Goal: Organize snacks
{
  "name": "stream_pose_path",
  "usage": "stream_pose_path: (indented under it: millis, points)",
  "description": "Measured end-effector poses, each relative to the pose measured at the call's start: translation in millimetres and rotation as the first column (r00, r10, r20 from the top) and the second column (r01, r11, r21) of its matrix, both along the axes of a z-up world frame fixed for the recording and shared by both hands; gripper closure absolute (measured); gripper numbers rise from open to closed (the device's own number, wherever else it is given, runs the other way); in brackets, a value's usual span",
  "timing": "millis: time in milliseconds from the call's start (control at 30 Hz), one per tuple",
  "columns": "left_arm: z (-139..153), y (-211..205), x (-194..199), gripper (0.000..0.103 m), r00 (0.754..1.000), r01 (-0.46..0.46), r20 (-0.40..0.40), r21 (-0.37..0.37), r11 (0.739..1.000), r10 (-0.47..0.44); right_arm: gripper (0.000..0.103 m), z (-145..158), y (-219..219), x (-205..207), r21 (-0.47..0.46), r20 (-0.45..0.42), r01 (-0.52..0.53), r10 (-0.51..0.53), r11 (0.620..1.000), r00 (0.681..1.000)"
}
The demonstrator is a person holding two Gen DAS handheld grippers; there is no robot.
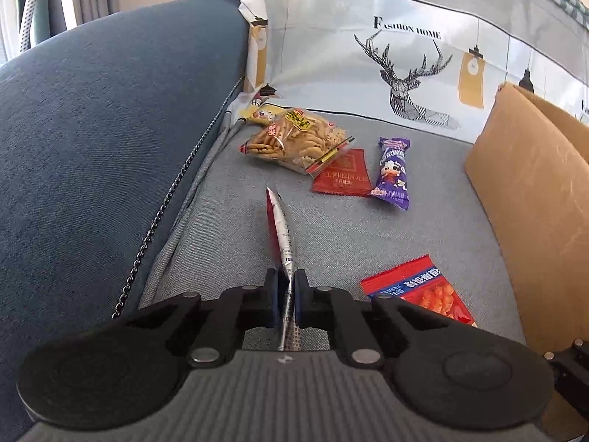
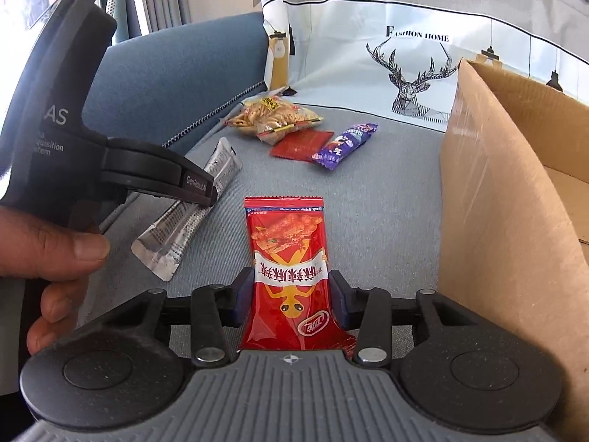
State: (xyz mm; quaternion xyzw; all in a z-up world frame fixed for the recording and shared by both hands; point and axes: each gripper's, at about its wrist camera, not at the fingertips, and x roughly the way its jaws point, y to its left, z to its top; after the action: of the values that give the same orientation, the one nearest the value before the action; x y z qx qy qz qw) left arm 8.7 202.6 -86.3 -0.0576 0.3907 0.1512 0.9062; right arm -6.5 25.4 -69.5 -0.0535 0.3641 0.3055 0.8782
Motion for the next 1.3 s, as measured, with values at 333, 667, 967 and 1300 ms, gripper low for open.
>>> stream_pose_path:
  millis: [333, 667, 967, 1300]
  points:
    - [14.3, 6.4, -6.4, 0.095, 0.996, -0.014, 0.089, -0.045, 0.999, 0.018, 0.058, 10.6, -3.2, -4.7, 0.036, 0.063, 0.003, -0.005, 0.999, 0.998]
    - [30.8, 12.5, -13.9, 0.095, 0.987, -0.040, 0.150, -0.092, 0.995, 0.054, 0.059, 23.9, -8.2, -11.0, 0.078, 0.123, 0.005, -0.015, 0.997, 0.992]
    - [57.3, 8.1, -21.8, 0.095, 0.979, -0.035, 0.194, -0.115, 0.993, 0.057, 0.059, 52.3, -18.1, -16.6, 0.133, 0.180, 0.018, -0.041, 0.991, 0.983]
    - [89.2, -14.6, -29.0, 0.095, 0.966, 0.019, 0.256, -0.108, 0.994, 0.009, 0.059, 88.7, -57.4, -16.6, 0.195, 0.241, 0.063, -0.110, 0.979, 0.964]
